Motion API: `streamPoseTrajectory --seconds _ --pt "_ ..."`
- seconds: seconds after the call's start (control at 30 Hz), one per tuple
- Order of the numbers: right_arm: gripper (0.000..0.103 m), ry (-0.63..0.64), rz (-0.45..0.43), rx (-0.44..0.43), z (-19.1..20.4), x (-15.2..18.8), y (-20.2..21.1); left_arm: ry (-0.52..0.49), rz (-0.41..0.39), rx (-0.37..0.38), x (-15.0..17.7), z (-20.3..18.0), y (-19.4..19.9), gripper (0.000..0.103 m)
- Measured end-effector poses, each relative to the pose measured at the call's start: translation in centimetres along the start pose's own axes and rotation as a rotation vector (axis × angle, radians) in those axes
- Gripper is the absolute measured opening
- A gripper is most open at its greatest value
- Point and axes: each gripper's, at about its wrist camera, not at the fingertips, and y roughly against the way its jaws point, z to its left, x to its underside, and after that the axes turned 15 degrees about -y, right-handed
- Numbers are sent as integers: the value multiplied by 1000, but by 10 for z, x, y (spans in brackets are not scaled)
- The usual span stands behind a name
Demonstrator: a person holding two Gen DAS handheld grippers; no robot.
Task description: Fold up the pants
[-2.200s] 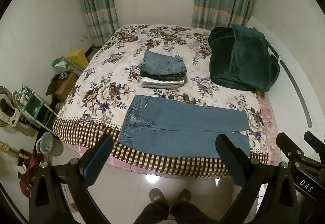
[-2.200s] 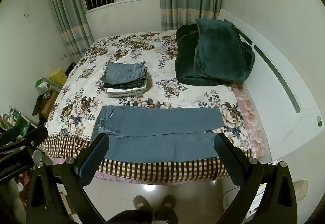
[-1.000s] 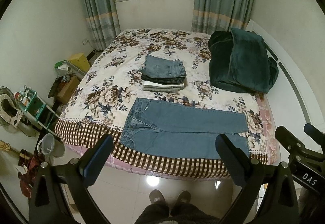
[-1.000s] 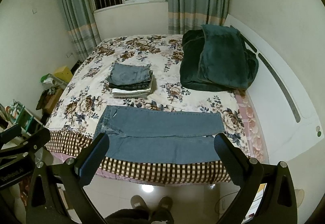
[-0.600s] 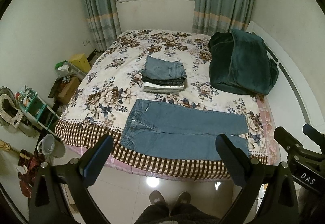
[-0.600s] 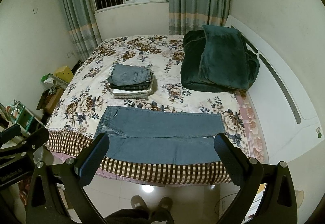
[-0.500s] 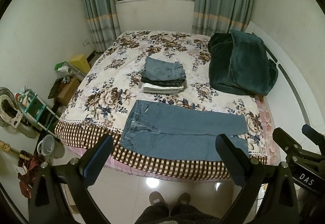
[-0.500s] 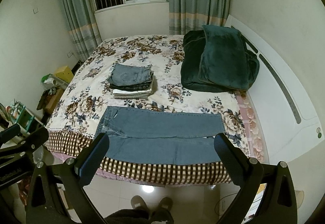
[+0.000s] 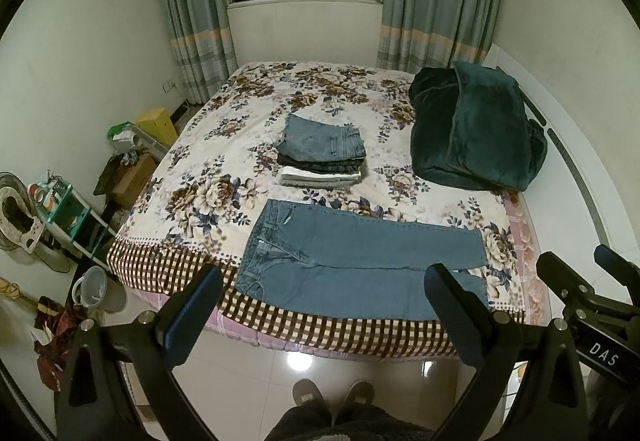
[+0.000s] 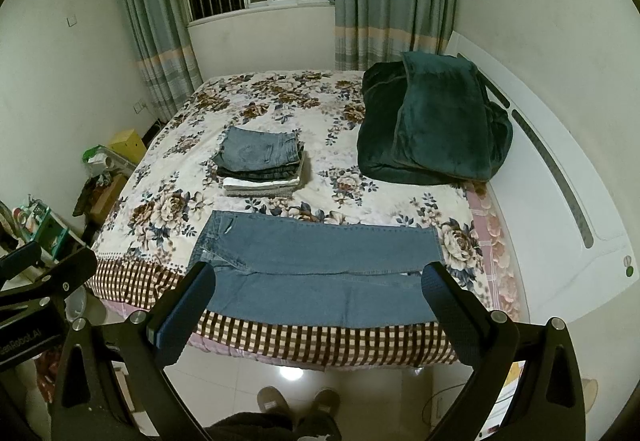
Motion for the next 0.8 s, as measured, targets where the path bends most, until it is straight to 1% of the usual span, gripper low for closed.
streamPoseTrajectory --seconds 0.67,0.8 --pt "103 2 -5 -1 1 0 1 -1 -2 0 2 1 0 103" --pt "103 -2 7 -8 3 -6 2 1 1 -2 -1 3 0 103"
